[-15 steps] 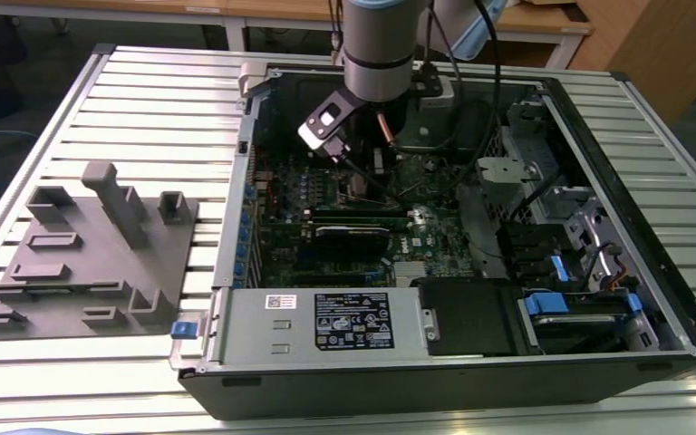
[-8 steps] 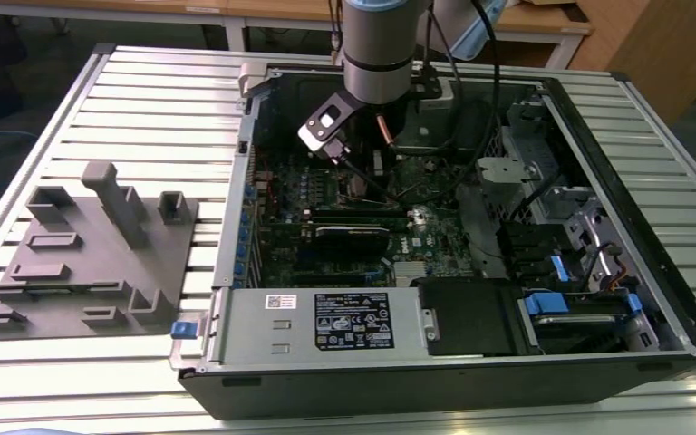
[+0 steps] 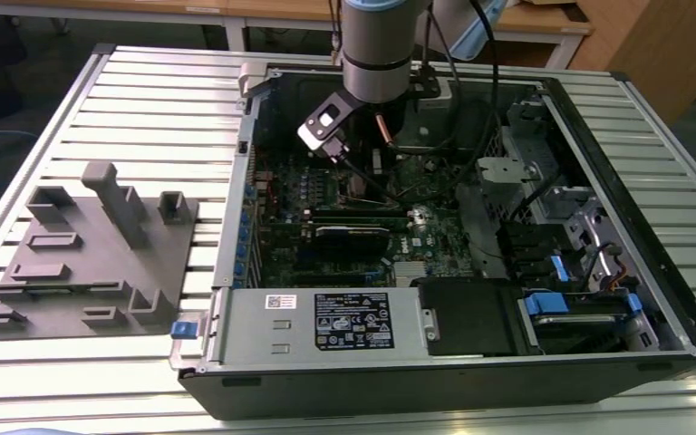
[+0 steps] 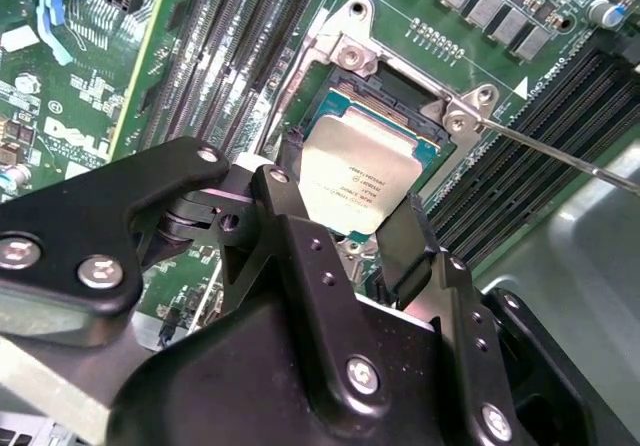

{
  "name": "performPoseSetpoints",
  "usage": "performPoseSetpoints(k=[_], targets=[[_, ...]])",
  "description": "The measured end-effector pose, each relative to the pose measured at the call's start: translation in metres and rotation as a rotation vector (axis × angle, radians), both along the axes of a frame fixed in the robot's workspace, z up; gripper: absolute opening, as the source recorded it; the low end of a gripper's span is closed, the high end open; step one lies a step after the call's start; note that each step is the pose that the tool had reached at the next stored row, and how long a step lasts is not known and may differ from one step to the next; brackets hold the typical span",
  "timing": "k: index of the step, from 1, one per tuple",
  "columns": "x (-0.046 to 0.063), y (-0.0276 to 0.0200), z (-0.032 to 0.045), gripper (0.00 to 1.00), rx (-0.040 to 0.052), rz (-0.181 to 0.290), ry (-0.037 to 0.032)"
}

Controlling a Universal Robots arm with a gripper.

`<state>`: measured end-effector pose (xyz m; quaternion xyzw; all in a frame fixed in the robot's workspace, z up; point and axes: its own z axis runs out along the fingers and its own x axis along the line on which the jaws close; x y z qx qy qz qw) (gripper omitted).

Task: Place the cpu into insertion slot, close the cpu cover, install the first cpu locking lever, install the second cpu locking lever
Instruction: 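Place the cpu into insertion slot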

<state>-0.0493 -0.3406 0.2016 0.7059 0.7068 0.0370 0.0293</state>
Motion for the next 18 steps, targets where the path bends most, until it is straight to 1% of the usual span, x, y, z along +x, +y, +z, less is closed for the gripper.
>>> performPoseSetpoints(k=[3, 8, 18], targets=[[-0.0001, 0.0008, -0.0006, 0.54, 0.0001, 0.000, -0.0001], [-0.0006, 0.0012, -0.0045, 0.54, 0.0000, 0.000, 0.0000], [-0.0021, 0.0012, -0.0067, 0.54, 0.0000, 0.000, 0.0000]])
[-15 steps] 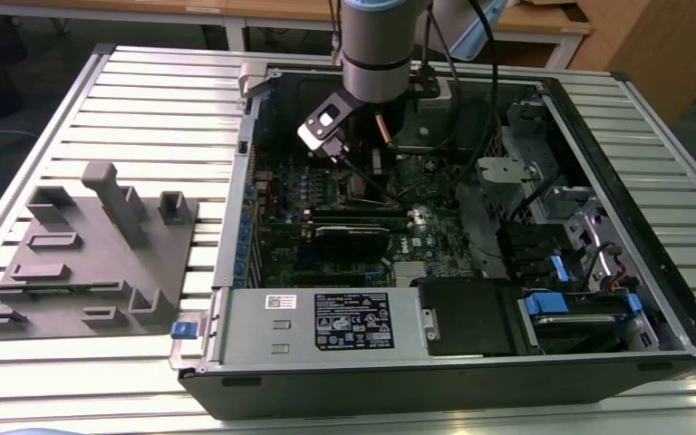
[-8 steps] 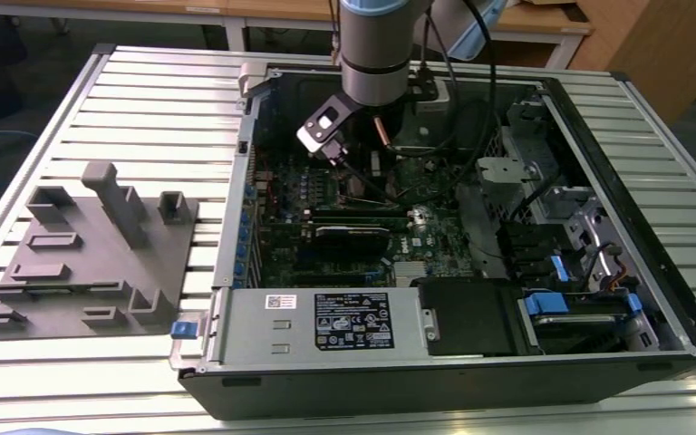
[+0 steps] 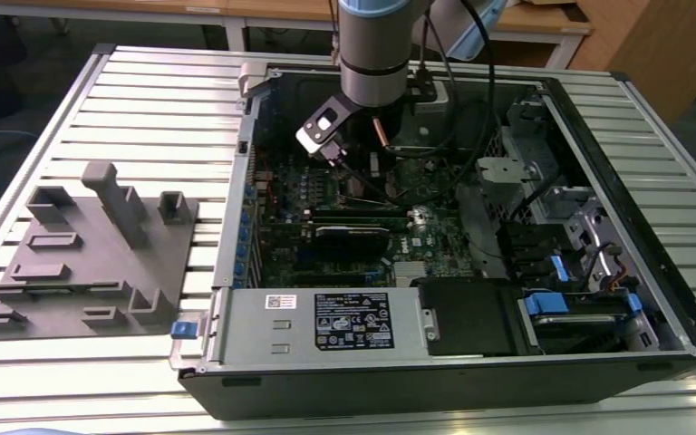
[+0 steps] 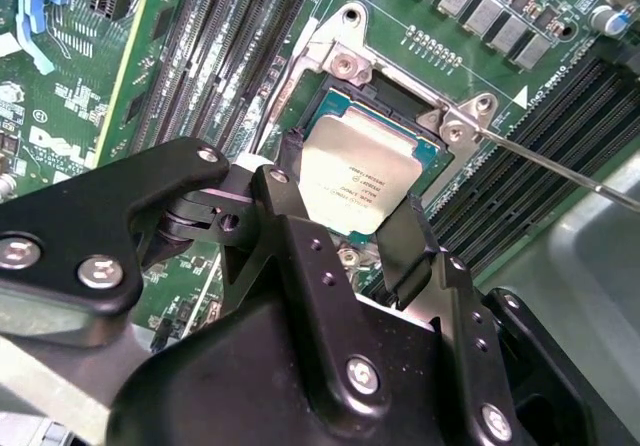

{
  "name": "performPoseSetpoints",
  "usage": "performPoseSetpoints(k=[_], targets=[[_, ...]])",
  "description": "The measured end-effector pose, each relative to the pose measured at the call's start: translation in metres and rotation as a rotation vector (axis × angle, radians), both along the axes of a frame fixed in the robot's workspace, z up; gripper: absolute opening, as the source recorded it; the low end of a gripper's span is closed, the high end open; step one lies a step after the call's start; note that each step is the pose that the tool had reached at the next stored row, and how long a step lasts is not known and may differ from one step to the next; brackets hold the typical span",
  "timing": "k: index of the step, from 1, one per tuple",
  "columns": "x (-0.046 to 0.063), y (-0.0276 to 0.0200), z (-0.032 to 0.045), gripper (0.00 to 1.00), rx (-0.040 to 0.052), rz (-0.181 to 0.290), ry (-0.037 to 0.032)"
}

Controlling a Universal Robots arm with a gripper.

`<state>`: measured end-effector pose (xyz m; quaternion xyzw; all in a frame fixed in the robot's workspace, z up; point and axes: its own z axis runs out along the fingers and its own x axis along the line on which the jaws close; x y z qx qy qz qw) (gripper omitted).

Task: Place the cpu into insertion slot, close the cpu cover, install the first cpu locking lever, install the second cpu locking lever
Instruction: 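Place the cpu into insertion slot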

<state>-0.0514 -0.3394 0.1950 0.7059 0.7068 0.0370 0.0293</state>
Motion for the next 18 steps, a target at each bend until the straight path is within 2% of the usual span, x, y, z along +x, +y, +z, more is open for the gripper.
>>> performPoseSetpoints(k=[18], targets=[[0.0000, 0.0000, -0.0005, 0.54, 0.0000, -0.007, 0.0000]])
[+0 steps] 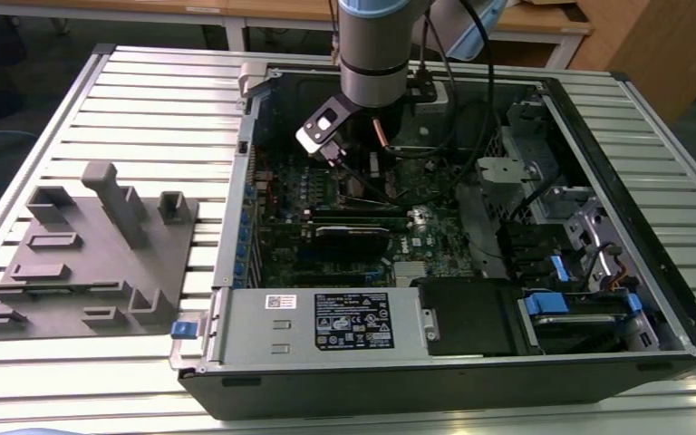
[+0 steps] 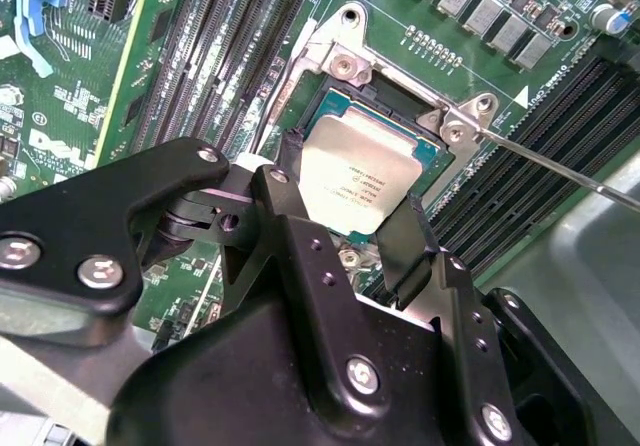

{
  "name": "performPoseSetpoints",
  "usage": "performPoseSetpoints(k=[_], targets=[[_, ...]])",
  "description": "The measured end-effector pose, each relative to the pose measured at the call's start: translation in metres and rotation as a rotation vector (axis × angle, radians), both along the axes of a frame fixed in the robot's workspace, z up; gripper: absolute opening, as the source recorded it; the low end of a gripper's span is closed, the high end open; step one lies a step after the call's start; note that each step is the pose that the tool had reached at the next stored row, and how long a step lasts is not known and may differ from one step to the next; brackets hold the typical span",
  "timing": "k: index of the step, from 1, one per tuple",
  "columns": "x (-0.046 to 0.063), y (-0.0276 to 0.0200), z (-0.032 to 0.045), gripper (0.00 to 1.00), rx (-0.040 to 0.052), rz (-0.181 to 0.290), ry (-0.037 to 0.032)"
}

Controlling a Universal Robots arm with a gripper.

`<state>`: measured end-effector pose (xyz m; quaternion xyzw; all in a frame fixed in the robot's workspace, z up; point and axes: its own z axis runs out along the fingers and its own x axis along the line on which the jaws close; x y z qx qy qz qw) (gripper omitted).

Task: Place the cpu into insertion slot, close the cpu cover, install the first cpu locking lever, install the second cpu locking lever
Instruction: 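Place the cpu into insertion slot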

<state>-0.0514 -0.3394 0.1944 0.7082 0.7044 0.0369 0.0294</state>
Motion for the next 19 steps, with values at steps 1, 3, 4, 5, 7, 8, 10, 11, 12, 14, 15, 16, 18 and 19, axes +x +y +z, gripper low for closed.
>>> performPoseSetpoints(k=[1, 3, 4, 5, 7, 8, 10, 11, 12, 14, 15, 16, 18, 19], targets=[[0.0000, 0.0000, -0.0002, 0.54, 0.0001, 0.000, -0.0001], [0.0000, 0.0000, -0.0007, 0.54, 0.0002, -0.001, -0.0001], [0.0000, 0.0000, -0.0009, 0.54, 0.0000, -0.001, 0.0000], [0.0000, 0.0000, -0.0010, 0.54, -0.0001, -0.001, 0.0000], [0.0000, 0.0000, -0.0012, 0.54, -0.0002, -0.001, 0.0001], [0.0000, -0.0001, -0.0013, 0.54, -0.0002, -0.001, 0.0001], [0.0000, 0.0000, -0.0016, 0.54, -0.0001, -0.001, -0.0001], [0.0000, 0.0000, -0.0017, 0.54, -0.0001, -0.001, 0.0000], [0.0000, 0.0000, -0.0018, 0.54, -0.0001, -0.001, 0.0001], [0.0000, 0.0000, -0.0020, 0.54, -0.0001, -0.001, 0.0001], [0.0000, 0.0000, -0.0020, 0.54, 0.0000, -0.001, 0.0000], [0.0000, 0.0000, -0.0020, 0.54, 0.0000, -0.001, 0.0000], [0.0000, 0.0000, -0.0021, 0.54, 0.0001, -0.001, 0.0000], [0.0000, 0.0000, -0.0021, 0.54, 0.0000, -0.001, 0.0000]])
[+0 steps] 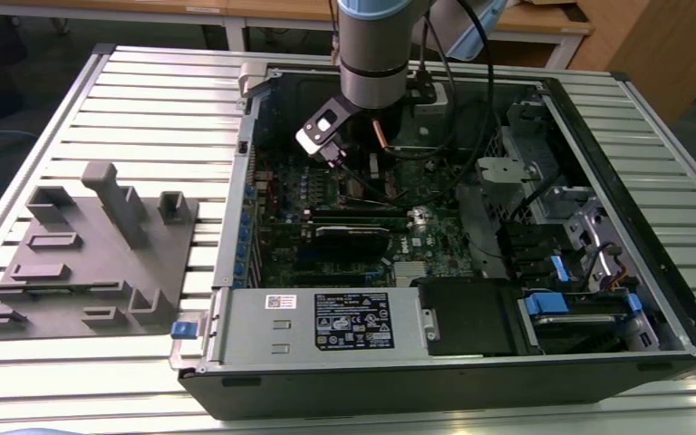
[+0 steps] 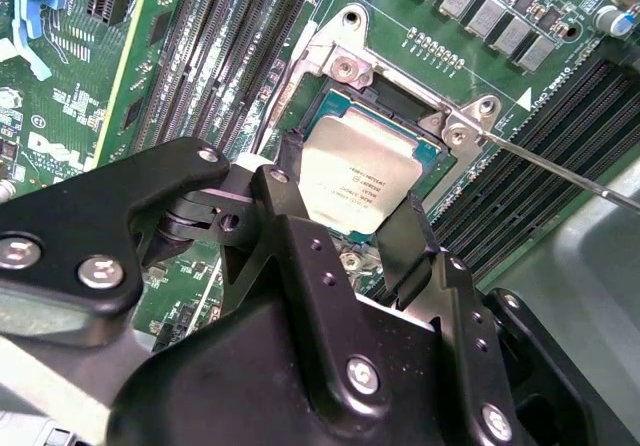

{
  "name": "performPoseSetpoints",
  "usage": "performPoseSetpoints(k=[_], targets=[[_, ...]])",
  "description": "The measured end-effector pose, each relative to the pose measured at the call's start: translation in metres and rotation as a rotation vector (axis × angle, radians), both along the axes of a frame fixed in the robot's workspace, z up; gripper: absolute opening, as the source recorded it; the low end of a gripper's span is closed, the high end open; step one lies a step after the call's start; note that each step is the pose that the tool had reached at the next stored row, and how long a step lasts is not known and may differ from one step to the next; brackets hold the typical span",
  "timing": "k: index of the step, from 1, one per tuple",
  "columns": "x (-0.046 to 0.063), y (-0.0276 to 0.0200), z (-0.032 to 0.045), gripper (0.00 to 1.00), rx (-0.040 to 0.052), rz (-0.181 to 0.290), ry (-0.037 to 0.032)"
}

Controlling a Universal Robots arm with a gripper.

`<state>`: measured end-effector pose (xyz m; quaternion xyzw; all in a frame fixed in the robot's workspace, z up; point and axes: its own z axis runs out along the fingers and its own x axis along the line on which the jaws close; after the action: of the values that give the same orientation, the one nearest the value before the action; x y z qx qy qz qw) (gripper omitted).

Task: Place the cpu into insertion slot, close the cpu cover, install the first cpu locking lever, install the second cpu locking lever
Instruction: 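Place the cpu into insertion slot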

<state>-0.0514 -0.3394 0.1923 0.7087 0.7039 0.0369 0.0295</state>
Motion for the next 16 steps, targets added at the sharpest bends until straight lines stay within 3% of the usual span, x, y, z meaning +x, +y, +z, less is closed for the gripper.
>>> performPoseSetpoints(k=[16], targets=[[0.0000, 0.0000, 0.0026, 0.54, 0.0000, -0.003, 0.0000]])
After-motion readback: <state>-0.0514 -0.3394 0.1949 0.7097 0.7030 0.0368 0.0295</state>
